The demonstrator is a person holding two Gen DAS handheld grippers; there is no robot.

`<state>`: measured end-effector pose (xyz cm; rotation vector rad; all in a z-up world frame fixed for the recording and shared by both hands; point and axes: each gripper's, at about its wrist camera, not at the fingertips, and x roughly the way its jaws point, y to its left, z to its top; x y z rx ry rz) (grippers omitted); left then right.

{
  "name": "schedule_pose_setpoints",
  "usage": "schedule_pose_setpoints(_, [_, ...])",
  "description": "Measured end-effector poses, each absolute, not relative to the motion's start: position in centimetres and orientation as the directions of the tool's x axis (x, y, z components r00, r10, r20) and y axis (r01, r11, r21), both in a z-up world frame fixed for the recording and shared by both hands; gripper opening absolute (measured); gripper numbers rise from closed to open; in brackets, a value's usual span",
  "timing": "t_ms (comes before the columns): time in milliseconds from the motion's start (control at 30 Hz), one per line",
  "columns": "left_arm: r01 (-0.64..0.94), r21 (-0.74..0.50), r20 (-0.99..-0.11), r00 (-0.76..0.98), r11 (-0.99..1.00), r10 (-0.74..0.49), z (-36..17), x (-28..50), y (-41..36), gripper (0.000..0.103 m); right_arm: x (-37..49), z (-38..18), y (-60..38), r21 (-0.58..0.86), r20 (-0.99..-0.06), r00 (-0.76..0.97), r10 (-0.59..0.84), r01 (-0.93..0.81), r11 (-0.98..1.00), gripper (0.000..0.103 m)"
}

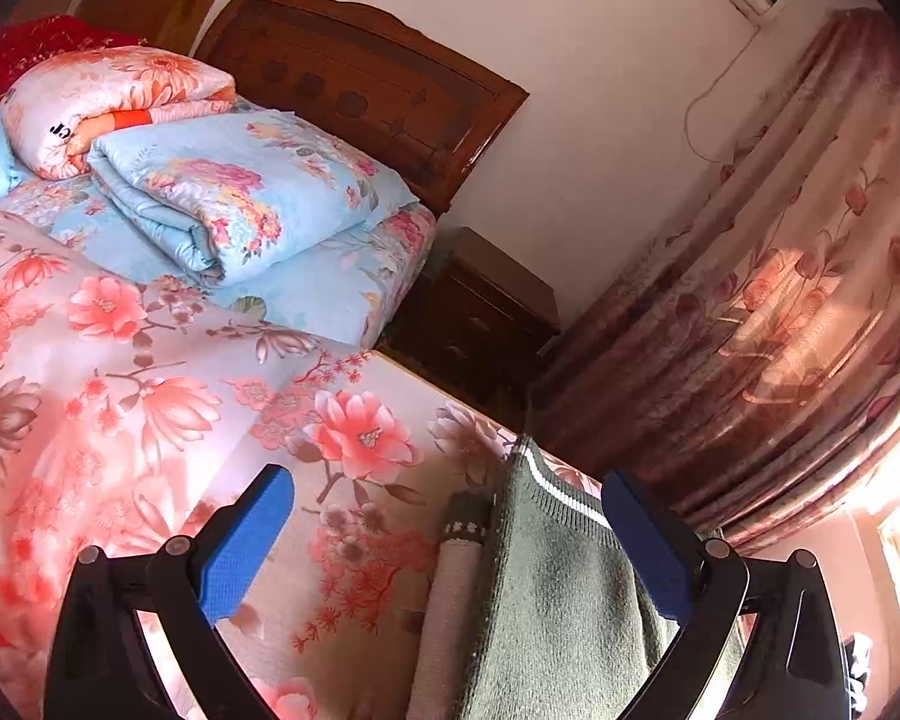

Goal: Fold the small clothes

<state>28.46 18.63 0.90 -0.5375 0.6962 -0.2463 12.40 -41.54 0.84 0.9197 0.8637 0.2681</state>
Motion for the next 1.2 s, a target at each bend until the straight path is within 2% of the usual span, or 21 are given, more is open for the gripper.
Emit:
schedule_pose_setpoints(133, [0.063,-0.587,-0.541,0.711,0.807,-0.449,-0.9,30.1,17.1,0.103,14.0,1.1,-39.3,0.859,-0.438,0.594,0.674,0.057,0.508,0.025])
schedule_pose_setpoints(267, [0.071,-0.637,-0.535,0.676,0.768,-0.506,-3.0,30.7,15.9,0.103,15.0,-0.5,-38.9,0.855,-0.467,0.573,0.673,0.100,0.509,0.025])
schedule_pose_setpoints(367, [0.064,-0.618,-0.569,0.652,0.784,-0.501,-4.1,30.9,15.0,0.103,14.3,-2.4,-39.3,0.854,-0.489,0.571,0.660,0.160,0.494,0.025])
schedule_pose_setpoints(400, [0.062,-0.623,-0.568,0.650,0.780,-0.505,-4.4,31.0,15.0,0.103,14.0,-3.0,-39.4,0.845,-0.507,0.569,0.647,0.178,0.505,0.022])
schedule_pose_setpoints(467, [0.046,-0.636,-0.571,0.643,0.771,-0.510,-4.8,31.2,15.0,0.103,13.6,-4.2,-39.4,0.860,-0.486,0.577,0.656,0.182,0.476,0.021])
schedule_pose_setpoints(533, [0.019,-0.619,-0.589,0.651,0.786,-0.480,-5.1,31.2,15.2,0.103,13.6,-5.0,-39.2,0.858,-0.495,0.574,0.653,0.204,0.471,0.014])
schedule_pose_setpoints(567, [0.008,-0.614,-0.591,0.659,0.789,-0.466,-5.2,31.1,15.4,0.103,13.6,-4.9,-39.0,0.853,-0.504,0.567,0.651,0.207,0.479,0.014])
schedule_pose_setpoints(700, [-0.023,-0.614,-0.600,0.663,0.789,-0.448,-5.4,30.8,16.6,0.103,12.8,-2.2,-40.3,0.864,-0.476,0.614,0.629,0.195,0.464,0.029])
schedule_pose_setpoints(767, [-0.028,-0.626,-0.588,0.673,0.780,-0.448,-5.2,30.1,17.2,0.103,12.3,-0.7,-42.1,0.848,-0.485,0.664,0.569,0.200,0.491,0.057])
schedule_pose_setpoints(800, [-0.024,-0.626,-0.584,0.676,0.779,-0.449,-4.8,29.6,17.4,0.103,12.3,-0.4,-43.2,0.849,-0.480,0.683,0.550,0.204,0.488,0.084])
schedule_pose_setpoints(833, [-0.019,-0.623,-0.582,0.679,0.782,-0.447,-4.4,29.1,17.6,0.103,12.4,-0.6,-44.3,0.852,-0.477,0.699,0.534,0.219,0.475,0.090])
schedule_pose_setpoints(1000, [0.011,-0.617,-0.591,0.654,0.787,-0.472,-2.3,26.7,18.2,0.103,13.1,-2.9,-47.9,0.862,-0.491,0.690,0.532,0.294,0.413,0.090])
schedule_pose_setpoints(1200, [0.036,-0.586,-0.620,0.623,0.809,-0.477,-0.2,23.5,17.7,0.103,15.3,-3.7,-46.8,0.814,-0.571,0.582,0.579,0.309,0.492,0.088])
